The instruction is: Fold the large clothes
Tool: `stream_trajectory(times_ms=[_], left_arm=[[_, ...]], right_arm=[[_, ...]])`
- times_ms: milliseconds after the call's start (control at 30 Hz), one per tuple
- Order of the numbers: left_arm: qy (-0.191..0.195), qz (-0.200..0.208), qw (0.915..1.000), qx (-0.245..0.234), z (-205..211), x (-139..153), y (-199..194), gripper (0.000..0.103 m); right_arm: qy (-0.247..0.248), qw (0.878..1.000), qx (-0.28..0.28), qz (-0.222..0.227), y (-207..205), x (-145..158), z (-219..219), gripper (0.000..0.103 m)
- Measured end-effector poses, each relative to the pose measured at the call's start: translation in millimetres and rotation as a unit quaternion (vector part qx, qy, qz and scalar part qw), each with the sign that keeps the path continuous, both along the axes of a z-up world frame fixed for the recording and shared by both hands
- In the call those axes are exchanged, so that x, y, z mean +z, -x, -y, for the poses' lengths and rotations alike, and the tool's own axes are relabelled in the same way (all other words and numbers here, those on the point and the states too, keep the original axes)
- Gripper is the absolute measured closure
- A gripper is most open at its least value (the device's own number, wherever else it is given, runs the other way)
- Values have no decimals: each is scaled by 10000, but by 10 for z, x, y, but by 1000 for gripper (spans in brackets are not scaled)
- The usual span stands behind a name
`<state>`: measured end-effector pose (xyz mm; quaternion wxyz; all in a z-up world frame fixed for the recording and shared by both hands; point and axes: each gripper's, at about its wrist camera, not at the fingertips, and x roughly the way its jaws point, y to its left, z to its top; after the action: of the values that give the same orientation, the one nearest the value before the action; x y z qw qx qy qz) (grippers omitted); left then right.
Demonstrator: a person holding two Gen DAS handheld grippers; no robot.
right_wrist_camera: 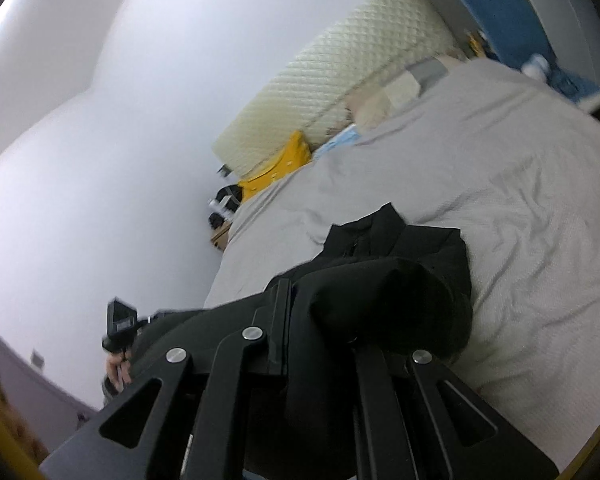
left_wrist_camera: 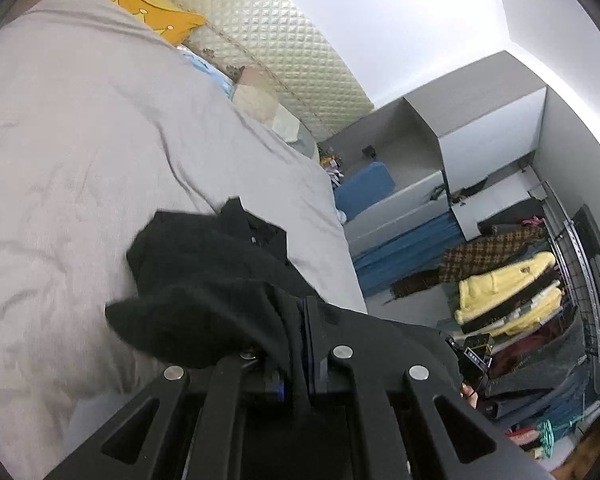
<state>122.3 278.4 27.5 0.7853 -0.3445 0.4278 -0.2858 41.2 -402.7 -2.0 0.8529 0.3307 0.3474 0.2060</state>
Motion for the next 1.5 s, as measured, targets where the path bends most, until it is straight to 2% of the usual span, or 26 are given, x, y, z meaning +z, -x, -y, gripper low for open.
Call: stream_trajectory(times_ms=[200, 367, 533, 600, 700, 800, 900, 1000, 1067, 1133, 1233, 1300, 1333, 1400, 1500], left_arm=[[-299, -179, 9990, 265, 116, 48, -785, 97], [-723, -557, 9936, 665, 241, -151, -1567, 97], [-1300, -996, 9821, 932, 434, -590, -2230, 96], [-1481, -1128, 9779, 955, 505, -781, -2394, 96], [-1695, -1346, 9721, 908, 639, -1104, -2607, 96], [-1873, -1657, 9664, 595, 777, -1431, -2828, 95], [-1792, -1866, 9646, 511, 785, -1547, -2938, 95], [-1658, -2022, 9641, 468, 741, -1581, -2928, 95], [-1552, -2260, 9603, 517, 704, -1574, -2895, 95], [-1371, -2298, 9622, 499, 639, -1520, -2845, 94], [-1141, -2284, 9644, 682, 438, -1382, -2701, 78], [-1095, -2204, 9649, 916, 251, -1244, -2598, 68], [-1039, -2107, 9652, 1147, 106, -1124, -2500, 67], [-1159, -1922, 9640, 1429, -60, -913, -2350, 62], [-1443, -1474, 9684, 1399, -52, -632, -2177, 57]], right_arm=[[-14, 9983, -381, -445, -899, -53, 152, 96], [33, 9943, -615, -865, -1638, -210, 211, 95], [-26, 9829, -985, -1557, -2350, -728, 327, 95], [-21, 9757, -1141, -1872, -2588, -1043, 347, 95], [-52, 9658, -1273, -2259, -2813, -1480, 381, 95], [-201, 9568, -1345, -2569, -2945, -1873, 399, 95], [-515, 9516, -1308, -2734, -2960, -2103, 436, 92], [-624, 9537, -1163, -2701, -2918, -2116, 492, 87], [-798, 9561, -1017, -2628, -2871, -2096, 524, 81], [-976, 9572, -935, -2560, -2816, -2064, 554, 68], [-1025, 9604, -929, -2421, -2668, -1926, 573, 49], [-887, 9630, -1025, -2328, -2533, -1770, 613, 40], [-816, 9643, -1059, -2287, -2492, -1698, 605, 37], [-629, 9679, -1111, -2163, -2373, -1489, 632, 37], [115, 9750, -1113, -1921, -2241, -1126, 529, 35]])
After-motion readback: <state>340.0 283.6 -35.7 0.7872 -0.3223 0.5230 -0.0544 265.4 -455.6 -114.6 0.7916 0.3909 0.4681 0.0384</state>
